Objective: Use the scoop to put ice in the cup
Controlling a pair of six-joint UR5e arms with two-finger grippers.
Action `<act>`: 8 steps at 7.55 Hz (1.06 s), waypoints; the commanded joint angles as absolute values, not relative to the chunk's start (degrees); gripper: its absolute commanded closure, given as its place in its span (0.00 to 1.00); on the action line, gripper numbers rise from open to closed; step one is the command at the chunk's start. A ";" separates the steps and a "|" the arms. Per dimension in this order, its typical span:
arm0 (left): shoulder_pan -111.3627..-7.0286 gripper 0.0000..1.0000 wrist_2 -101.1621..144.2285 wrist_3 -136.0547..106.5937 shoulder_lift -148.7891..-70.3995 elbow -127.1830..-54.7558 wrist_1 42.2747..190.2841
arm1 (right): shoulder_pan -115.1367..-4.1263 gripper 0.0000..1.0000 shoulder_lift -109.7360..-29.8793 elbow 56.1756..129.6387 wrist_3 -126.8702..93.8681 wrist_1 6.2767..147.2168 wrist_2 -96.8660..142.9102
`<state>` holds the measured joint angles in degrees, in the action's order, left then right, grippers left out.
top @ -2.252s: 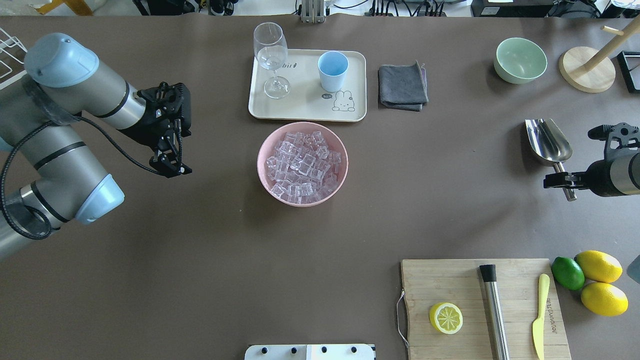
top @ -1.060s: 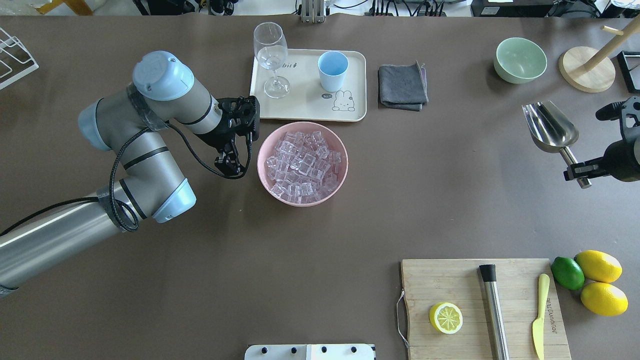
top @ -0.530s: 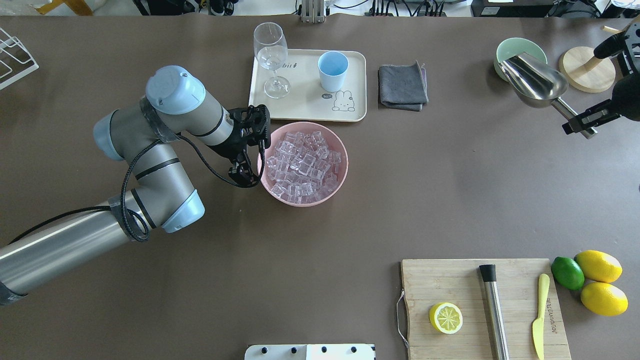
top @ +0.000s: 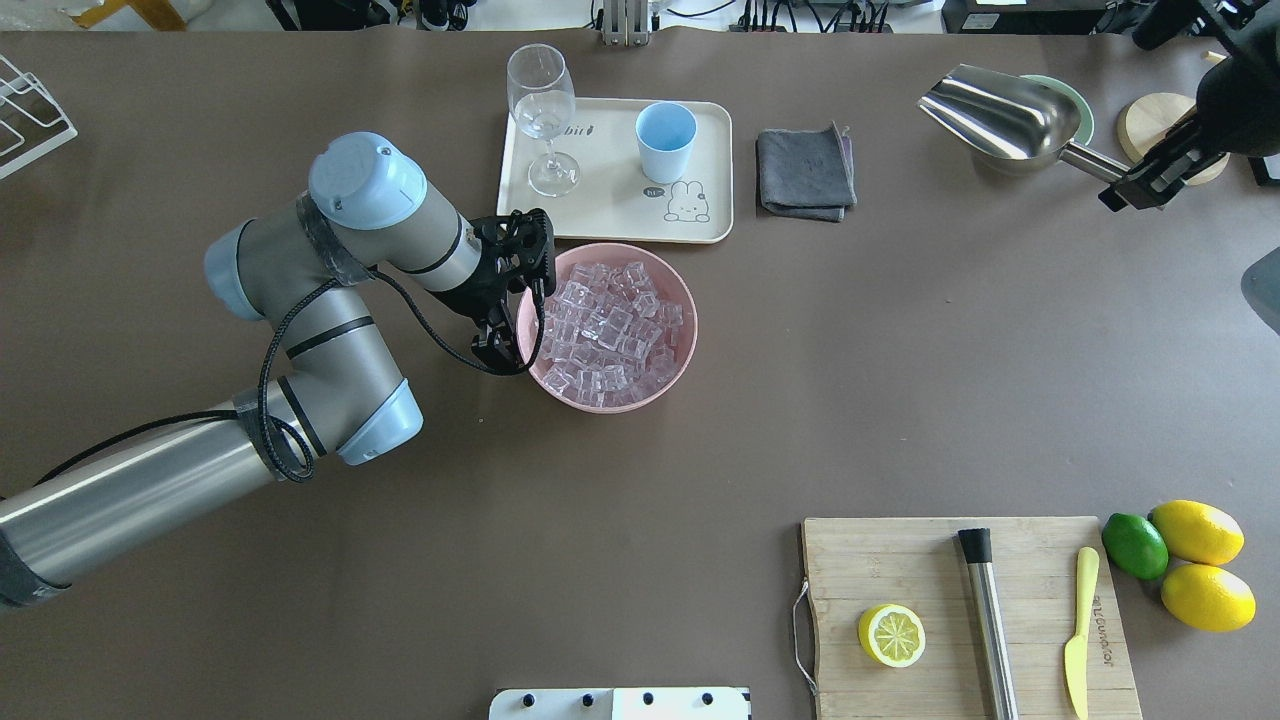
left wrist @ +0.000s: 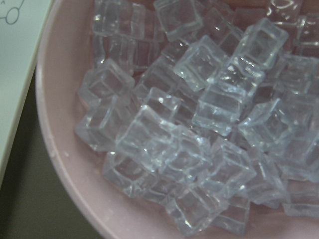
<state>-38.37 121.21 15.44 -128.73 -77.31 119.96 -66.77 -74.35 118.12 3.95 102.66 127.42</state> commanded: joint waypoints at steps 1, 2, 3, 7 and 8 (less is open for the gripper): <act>-38.32 0.01 121.55 15.38 -128.85 -77.17 120.06 | -62.17 1.00 -72.00 121.54 23.38 108.00 124.22; -38.32 0.01 121.55 15.38 -128.85 -77.17 120.06 | -58.31 1.00 -68.24 121.73 31.04 112.89 118.97; -38.41 0.01 121.64 15.47 -128.76 -77.17 120.06 | -55.57 1.00 -61.85 121.21 34.16 118.59 114.48; -38.50 0.01 121.73 15.47 -128.67 -77.34 120.06 | -49.76 1.00 -46.25 117.71 34.72 140.87 105.32; -38.50 0.01 121.73 15.47 -128.67 -77.34 120.06 | -46.96 1.00 -43.27 115.16 34.72 141.93 102.07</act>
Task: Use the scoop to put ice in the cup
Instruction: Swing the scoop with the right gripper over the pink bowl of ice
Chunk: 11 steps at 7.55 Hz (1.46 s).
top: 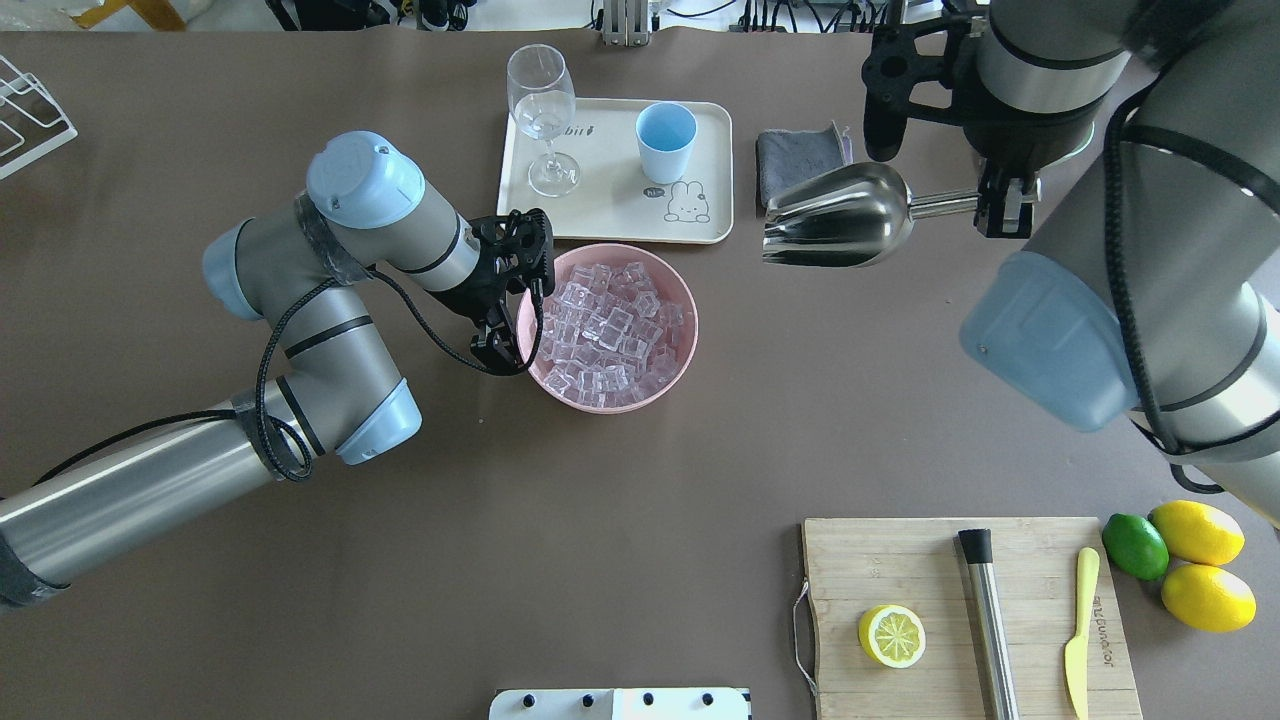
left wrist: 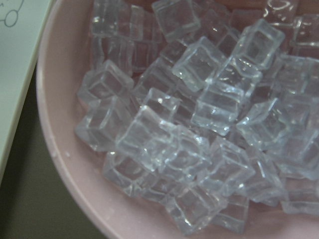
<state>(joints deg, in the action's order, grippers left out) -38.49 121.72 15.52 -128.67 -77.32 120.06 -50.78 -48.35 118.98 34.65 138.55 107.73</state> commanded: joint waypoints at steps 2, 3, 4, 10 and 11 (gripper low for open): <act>-38.32 0.01 121.73 15.38 -128.41 -77.34 121.63 | -42.57 1.00 -38.53 110.95 33.76 146.13 100.55; -38.32 0.01 121.73 15.38 -128.50 -77.34 121.64 | -41.06 1.00 -33.01 105.09 33.66 148.69 99.50; -38.32 0.01 121.64 15.47 -128.32 -77.43 121.99 | -40.00 1.00 -29.22 99.20 33.75 149.15 98.62; -35.86 0.01 121.82 10.20 -124.10 -77.17 133.68 | -35.42 1.00 -24.35 83.33 32.87 145.81 95.63; -35.77 0.01 121.73 10.28 -124.54 -77.17 133.59 | -35.07 1.00 -23.48 80.27 32.52 143.46 95.28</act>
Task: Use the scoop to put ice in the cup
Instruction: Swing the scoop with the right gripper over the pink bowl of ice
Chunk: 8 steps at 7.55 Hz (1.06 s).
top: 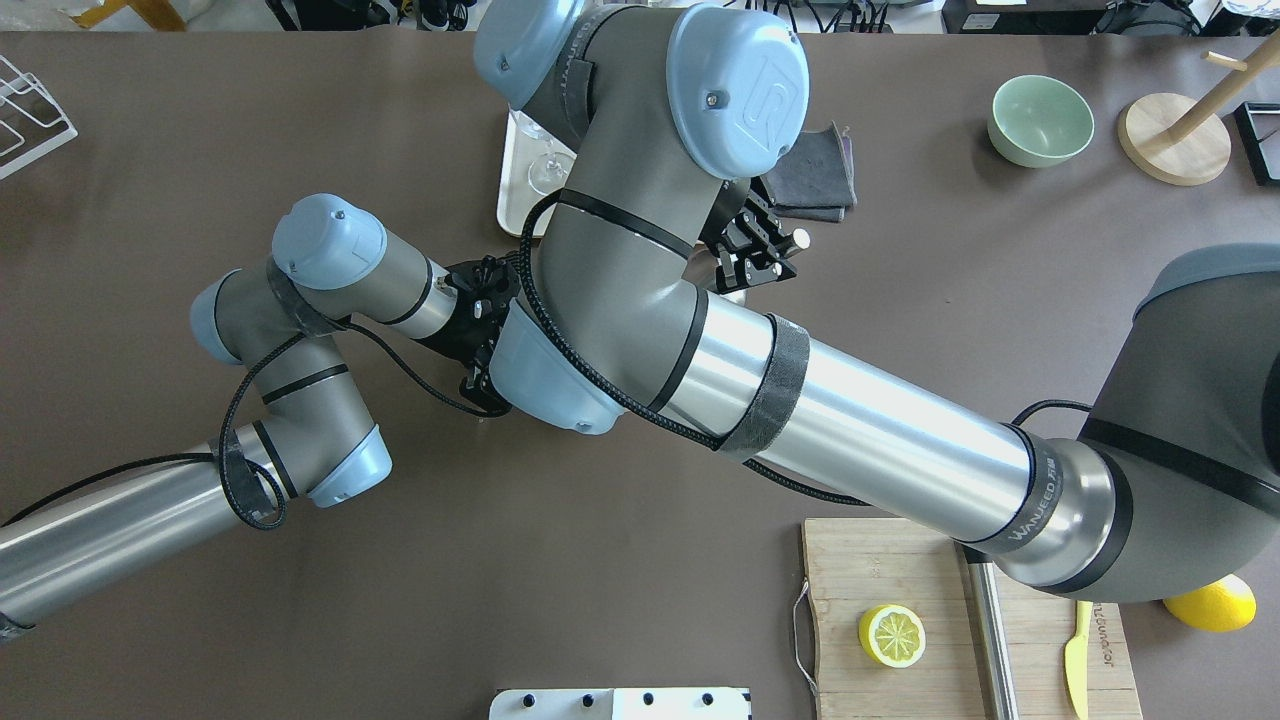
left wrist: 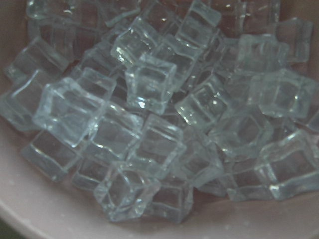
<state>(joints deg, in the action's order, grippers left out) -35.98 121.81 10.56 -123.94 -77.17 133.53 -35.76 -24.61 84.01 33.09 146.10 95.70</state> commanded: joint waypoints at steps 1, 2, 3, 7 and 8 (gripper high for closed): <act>-35.68 0.01 121.73 10.28 -124.80 -77.17 133.42 | -34.55 1.00 -23.38 78.50 31.56 141.26 95.01; -35.68 0.01 121.73 10.28 -124.89 -77.17 133.42 | -34.28 1.00 -23.38 77.88 31.29 139.59 94.92; -35.68 0.01 121.73 10.28 -124.98 -77.17 133.33 | -34.10 1.00 -23.47 77.26 31.12 138.44 94.92; -35.68 0.01 121.38 10.37 -124.98 -77.17 133.50 | -34.10 1.00 -30.47 84.43 30.33 131.07 95.62; -35.68 0.01 121.29 10.37 -124.98 -77.17 133.51 | -34.10 1.00 -32.41 87.42 30.24 130.70 95.80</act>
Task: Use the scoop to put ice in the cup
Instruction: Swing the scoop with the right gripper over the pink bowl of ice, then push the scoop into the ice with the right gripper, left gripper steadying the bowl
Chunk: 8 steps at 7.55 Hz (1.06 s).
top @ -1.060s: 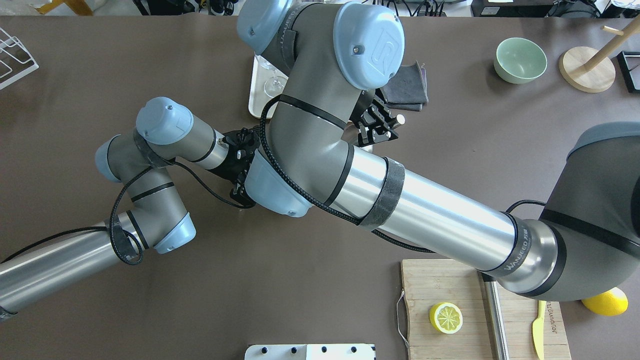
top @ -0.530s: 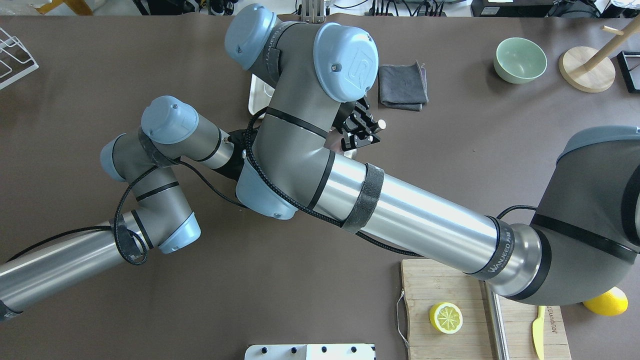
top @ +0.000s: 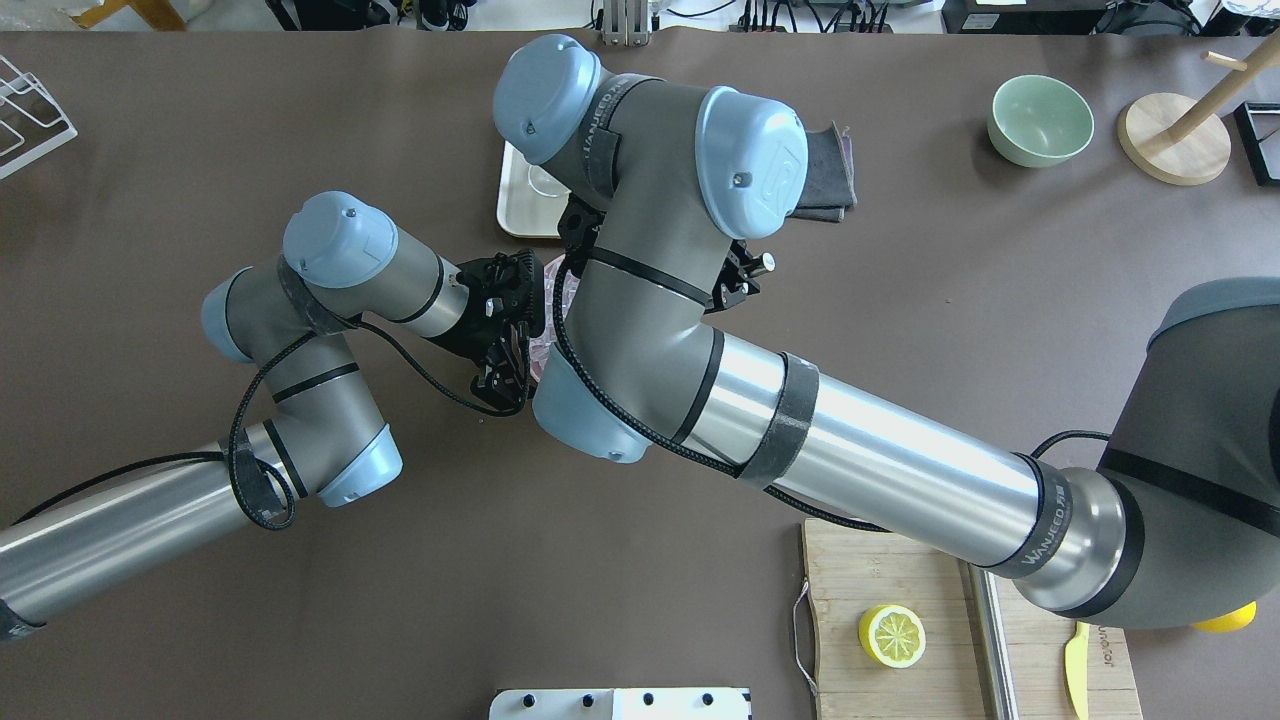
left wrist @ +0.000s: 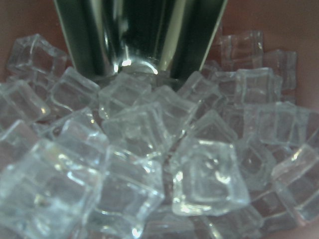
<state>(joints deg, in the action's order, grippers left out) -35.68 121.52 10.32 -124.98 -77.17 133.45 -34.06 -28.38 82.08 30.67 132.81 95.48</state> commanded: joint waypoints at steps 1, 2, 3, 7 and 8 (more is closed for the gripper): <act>-35.68 0.01 121.29 10.46 -124.98 -77.17 133.51 | -34.10 1.00 -34.00 88.41 28.93 127.56 96.32; -35.68 0.01 121.29 10.46 -124.89 -77.25 133.51 | -34.10 1.00 -34.80 88.24 27.78 124.92 96.59; -35.68 0.01 121.29 10.46 -124.89 -77.26 133.51 | -34.10 1.00 -35.67 88.16 26.03 121.67 96.68; -35.68 0.01 121.29 10.46 -124.89 -77.34 133.68 | -34.10 1.00 -42.52 93.24 23.56 113.15 98.78; -35.68 0.01 121.29 10.46 -124.98 -77.43 133.77 | -34.10 1.00 -44.63 94.99 21.64 110.77 100.01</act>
